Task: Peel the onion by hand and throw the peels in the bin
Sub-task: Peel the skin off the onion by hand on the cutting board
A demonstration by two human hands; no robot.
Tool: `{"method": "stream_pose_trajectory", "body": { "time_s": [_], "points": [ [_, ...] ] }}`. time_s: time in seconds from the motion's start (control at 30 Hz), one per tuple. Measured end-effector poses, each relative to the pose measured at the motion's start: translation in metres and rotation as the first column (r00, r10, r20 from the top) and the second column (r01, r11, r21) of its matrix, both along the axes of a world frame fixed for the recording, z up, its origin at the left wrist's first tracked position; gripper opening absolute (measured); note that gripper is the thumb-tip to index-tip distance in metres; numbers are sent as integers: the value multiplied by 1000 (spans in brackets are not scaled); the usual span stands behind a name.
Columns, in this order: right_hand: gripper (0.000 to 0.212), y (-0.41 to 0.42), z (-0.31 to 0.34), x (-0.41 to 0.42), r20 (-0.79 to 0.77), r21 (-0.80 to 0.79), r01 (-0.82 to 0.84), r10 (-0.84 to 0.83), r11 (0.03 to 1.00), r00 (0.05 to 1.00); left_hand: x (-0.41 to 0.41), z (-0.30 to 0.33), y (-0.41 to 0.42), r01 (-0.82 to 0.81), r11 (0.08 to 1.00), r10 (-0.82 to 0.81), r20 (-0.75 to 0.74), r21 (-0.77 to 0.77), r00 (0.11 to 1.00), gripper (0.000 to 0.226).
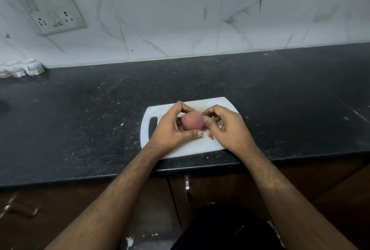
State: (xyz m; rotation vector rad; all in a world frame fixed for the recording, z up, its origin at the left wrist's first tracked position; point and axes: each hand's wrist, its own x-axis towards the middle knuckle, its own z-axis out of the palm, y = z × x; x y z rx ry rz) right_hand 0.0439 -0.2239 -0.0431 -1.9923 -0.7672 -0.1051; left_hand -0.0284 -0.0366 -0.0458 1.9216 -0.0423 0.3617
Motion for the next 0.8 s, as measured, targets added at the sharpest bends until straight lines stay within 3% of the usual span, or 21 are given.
{"method": "stream_pose_trajectory", "body": {
  "time_s": [0.2,0.5,0.8],
  "points": [
    [7,-2,-3,1,83,-84,47,-40,995,996,2,-1,1,6,1000,-6,-8,12,1000,56],
    [21,-1,1,-2,110,-44,-21,26,999,994,1,-1,2,34,999,-34,-17,-22,999,57],
    [14,-2,2,-1,115,42,-33,28,999,993,-1,1,1,48,996,-53,-54,-80,997,59]
  ]
}}
